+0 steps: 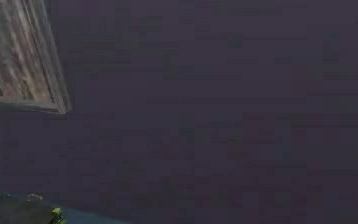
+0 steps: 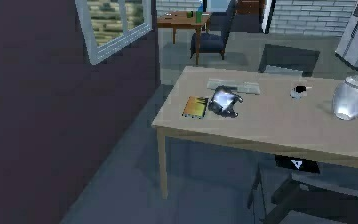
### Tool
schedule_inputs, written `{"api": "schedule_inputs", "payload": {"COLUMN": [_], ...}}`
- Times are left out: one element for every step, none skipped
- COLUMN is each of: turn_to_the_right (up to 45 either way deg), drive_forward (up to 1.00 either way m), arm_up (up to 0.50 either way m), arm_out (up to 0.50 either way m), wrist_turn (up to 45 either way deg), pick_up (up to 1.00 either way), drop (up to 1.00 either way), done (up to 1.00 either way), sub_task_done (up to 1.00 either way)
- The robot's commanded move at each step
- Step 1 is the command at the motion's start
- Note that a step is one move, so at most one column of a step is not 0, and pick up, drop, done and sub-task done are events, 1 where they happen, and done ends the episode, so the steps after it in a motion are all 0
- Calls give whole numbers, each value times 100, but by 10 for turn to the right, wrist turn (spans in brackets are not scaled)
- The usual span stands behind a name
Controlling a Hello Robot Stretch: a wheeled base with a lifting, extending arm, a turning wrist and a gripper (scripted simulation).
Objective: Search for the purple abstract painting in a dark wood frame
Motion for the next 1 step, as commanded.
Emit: {"api": "schedule_inputs", "payload": {"turn_to_the_right": [0], "drive_forward": [55], "arm_up": [0], "arm_out": [0], "wrist_turn": [0], "pick_up": [0], "drop": [0], "done": [0], "sub_task_done": [0]}}
